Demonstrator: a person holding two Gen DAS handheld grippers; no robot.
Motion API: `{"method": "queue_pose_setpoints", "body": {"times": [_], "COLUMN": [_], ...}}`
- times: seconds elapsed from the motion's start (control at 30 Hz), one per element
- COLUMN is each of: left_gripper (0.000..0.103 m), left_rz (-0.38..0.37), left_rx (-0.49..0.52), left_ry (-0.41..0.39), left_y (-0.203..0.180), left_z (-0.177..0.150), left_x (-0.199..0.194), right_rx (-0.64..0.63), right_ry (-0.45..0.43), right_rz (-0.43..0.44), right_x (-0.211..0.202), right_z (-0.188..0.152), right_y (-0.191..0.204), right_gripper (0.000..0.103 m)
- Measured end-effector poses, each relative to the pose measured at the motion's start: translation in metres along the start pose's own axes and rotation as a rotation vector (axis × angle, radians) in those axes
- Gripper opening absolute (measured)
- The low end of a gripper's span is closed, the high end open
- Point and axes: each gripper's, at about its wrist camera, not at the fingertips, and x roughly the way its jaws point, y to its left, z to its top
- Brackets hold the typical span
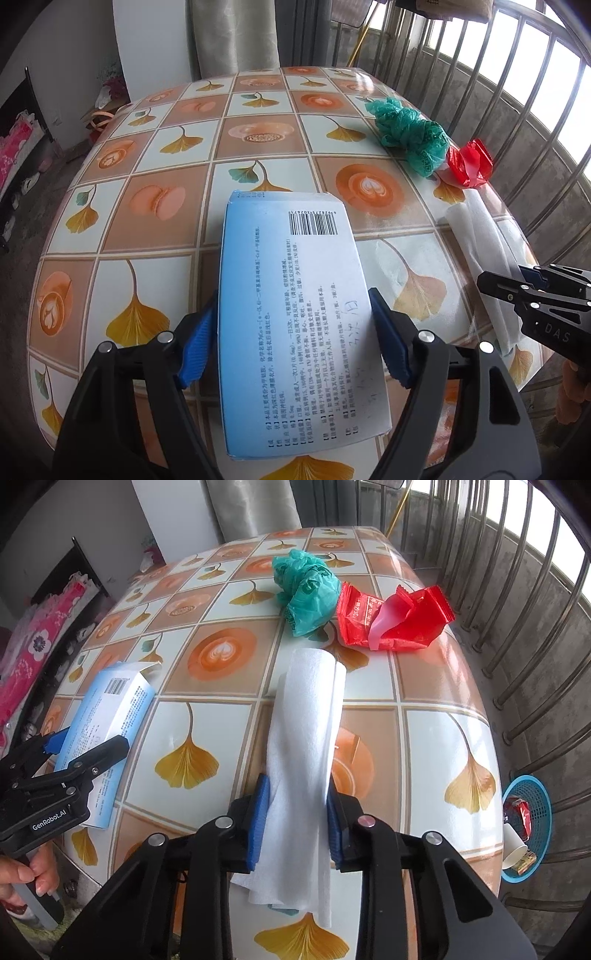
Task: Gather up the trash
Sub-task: 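Lift the blue box with the left gripper while the right lifts the tissue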
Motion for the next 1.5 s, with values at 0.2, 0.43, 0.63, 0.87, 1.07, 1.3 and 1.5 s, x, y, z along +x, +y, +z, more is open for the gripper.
{"method": "queue_pose_setpoints", "body": {"times": [0.2, 0.43, 0.63, 0.87, 1.07, 1.3, 1.5], "left_gripper": [0.072, 0.071, 0.071, 0.071, 0.071, 0.071, 0.071], "left_rz": [0.017, 0.021, 0.017, 0.015, 0.019, -0.032, -0.163], "left_rx": [0.031, 0.032, 0.033, 0.035, 0.041, 0.060, 0.116], "left_ry": [-0.022, -0.039, -0.050, -0.070, -0.089, -0.133, -0.163], "left_y": [-0.005, -0.006, -0.007, -0.010, -0.015, -0.027, -0.064], "left_z": [0.000, 0.001, 0.002, 0.003, 0.004, 0.009, 0.025], "left_x": [-0.004, -0.008, -0.012, -0.020, -0.030, -0.051, -0.066], "right_rx": [0.028, 0.060, 0.083, 0.115, 0.129, 0.170, 0.244], "right_ry": [0.002, -0.004, -0.014, -0.023, -0.047, -0.096, -0.198], "right_rz": [0.020, 0.063, 0.098, 0.156, 0.193, 0.242, 0.249], "right_x": [-0.001, -0.005, -0.010, -0.016, -0.025, -0.047, -0.081], "right_z": [0.000, 0.000, 0.001, 0.000, -0.001, -0.007, -0.020], "right_y": [-0.006, -0.012, -0.017, -0.023, -0.026, -0.037, -0.063], "right_gripper": [0.012, 0.006, 0.005, 0.005, 0.005, 0.005, 0.005]}}
